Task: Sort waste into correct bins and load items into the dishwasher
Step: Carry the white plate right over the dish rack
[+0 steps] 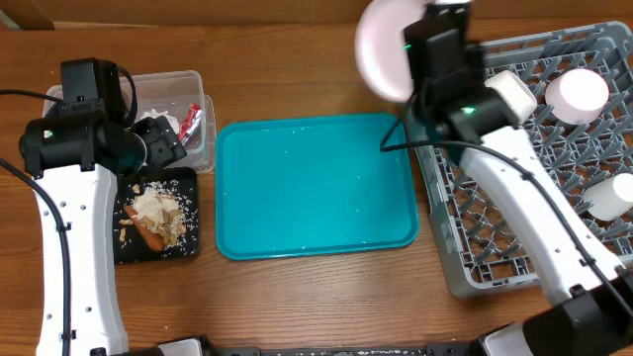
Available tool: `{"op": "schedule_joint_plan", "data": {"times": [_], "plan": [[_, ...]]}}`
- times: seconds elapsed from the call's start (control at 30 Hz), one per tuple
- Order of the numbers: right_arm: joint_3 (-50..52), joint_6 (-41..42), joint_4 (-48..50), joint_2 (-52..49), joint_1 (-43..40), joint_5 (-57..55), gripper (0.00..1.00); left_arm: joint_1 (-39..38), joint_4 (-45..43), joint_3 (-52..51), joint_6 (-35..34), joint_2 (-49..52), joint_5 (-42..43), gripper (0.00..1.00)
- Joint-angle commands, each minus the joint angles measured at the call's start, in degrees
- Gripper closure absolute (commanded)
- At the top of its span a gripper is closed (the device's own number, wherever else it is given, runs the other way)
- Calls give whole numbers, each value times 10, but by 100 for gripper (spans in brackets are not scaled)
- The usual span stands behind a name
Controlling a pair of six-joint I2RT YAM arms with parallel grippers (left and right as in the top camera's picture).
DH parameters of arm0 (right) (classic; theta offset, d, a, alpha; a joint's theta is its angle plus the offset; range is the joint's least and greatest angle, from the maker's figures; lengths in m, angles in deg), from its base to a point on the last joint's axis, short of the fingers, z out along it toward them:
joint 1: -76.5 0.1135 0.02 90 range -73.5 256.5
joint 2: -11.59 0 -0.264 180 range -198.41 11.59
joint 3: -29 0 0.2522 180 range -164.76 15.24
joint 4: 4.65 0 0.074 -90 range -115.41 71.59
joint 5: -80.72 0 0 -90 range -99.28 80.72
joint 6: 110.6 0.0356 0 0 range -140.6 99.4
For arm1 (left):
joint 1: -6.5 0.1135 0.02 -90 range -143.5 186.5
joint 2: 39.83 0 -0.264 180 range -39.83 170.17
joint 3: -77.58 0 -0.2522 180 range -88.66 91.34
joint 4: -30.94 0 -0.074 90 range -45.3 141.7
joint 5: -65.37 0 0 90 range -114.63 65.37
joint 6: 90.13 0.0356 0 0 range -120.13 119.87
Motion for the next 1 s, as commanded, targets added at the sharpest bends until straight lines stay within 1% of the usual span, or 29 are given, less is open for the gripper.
{"op": "schedule_joint_plan", "data": {"times": [0.0,0.03,0.1,0.23,0.33,0.43,0.7,0.8,0.97], "plan": [[1,-38,8,-14,-29,-165,96,1,-1,1,-4,-2,2,18],[1,-37,13,-15,-42,-197,96,1,-1,1,-4,-2,3,18],[2,-37,23,-18,-66,-224,96,1,-1,1,-4,-2,3,18],[2,-37,24,-24,-110,-223,96,1,0,1,-4,-2,3,18],[11,-30,19,-31,-126,-223,96,1,0,1,-4,-2,3,18],[37,-23,24,-35,-129,-223,96,1,0,1,-4,-2,3,18],[143,-6,59,-41,-127,-221,96,1,-1,1,-4,-2,3,18],[171,14,58,-41,-127,-207,96,1,-1,1,-4,-2,3,18],[183,83,20,-41,-120,-191,96,1,-1,1,-4,-2,3,18]]}}
